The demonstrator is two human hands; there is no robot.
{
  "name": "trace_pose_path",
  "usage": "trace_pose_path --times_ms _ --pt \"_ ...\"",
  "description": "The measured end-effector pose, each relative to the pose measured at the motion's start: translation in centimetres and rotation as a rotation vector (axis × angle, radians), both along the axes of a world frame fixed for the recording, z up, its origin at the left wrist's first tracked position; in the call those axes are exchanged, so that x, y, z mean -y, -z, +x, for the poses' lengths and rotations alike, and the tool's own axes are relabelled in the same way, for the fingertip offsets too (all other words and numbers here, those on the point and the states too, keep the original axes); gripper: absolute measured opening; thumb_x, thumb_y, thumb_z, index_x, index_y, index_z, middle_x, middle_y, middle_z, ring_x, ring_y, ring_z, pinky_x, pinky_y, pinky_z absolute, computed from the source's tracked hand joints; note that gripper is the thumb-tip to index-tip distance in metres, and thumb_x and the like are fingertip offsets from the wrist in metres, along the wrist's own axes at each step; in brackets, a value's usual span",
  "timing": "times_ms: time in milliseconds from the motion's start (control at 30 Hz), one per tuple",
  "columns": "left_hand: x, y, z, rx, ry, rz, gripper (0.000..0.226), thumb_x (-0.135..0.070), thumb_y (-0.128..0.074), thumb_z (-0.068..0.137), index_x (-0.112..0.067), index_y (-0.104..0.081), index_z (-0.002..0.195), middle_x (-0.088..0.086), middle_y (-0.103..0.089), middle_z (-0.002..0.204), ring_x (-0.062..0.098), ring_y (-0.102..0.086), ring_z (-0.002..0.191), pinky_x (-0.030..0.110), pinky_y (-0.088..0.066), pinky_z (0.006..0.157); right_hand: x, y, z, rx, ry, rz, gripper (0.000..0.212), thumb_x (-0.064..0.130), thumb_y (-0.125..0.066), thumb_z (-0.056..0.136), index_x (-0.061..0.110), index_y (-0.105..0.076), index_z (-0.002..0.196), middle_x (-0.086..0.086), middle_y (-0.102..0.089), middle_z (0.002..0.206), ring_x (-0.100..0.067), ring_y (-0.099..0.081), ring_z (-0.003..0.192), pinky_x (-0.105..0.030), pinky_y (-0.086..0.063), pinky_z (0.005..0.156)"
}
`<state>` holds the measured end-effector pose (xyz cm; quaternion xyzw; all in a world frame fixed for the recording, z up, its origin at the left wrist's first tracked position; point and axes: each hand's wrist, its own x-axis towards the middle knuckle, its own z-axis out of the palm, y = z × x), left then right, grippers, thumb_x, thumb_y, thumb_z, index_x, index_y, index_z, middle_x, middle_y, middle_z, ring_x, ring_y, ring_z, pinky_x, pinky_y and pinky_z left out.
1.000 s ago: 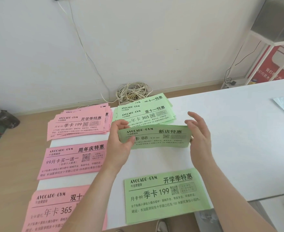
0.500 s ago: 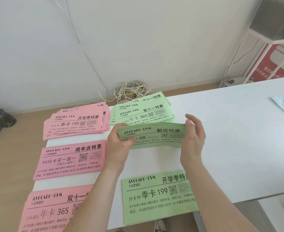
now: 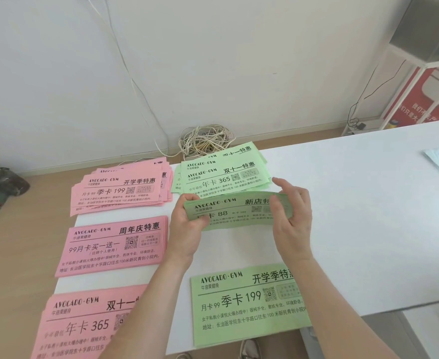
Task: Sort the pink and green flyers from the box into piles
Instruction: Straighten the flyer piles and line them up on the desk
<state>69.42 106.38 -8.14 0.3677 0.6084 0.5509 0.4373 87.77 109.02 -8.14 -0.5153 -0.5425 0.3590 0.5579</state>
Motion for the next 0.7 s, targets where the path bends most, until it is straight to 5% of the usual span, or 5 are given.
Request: trace_pose_path --times_ms 233,567,700 --pt "0.3 0.2 -0.3 -0.081 -0.006 0.008 0.046 0.016 -0.056 0.083 -0.029 -0.049 0.088 0.002 -0.065 0.097 0.018 -0.059 0.093 0.03 -0.05 0.079 -0.2 0.1 0.6 0.169 0.023 0.098 0.04 -0.014 -0.054 0.084 0.02 -0.066 0.102 -0.01 -0.049 0.103 0.005 -0.05 0.093 -0.001 -0.04 0.067" --pt "0.6 0.7 -0.8 -0.187 -0.012 0.021 0.053 0.017 -0.052 0.082 -0.036 -0.051 0.083 0.002 -0.062 0.102 0.024 -0.057 0.104 0.038 -0.046 0.089 -0.2 0.5 1.5 0.229 -0.106 0.111 0.035 -0.01 -0.051 0.088 0.019 -0.063 0.103 -0.006 -0.051 0.1 0.007 -0.052 0.094 -0.003 -0.038 0.075" --pt "1.3 1.0 -0.6 -0.232 -0.006 -0.05 0.043 0.018 -0.05 0.084 -0.025 -0.048 0.089 -0.007 -0.063 0.091 0.016 -0.056 0.094 0.025 -0.044 0.08 0.2 1.0 1.9 0.269 -0.183 0.021 0.046 -0.01 -0.048 0.09 0.032 -0.056 0.106 -0.002 -0.051 0.102 0.005 -0.052 0.096 -0.004 -0.04 0.077"
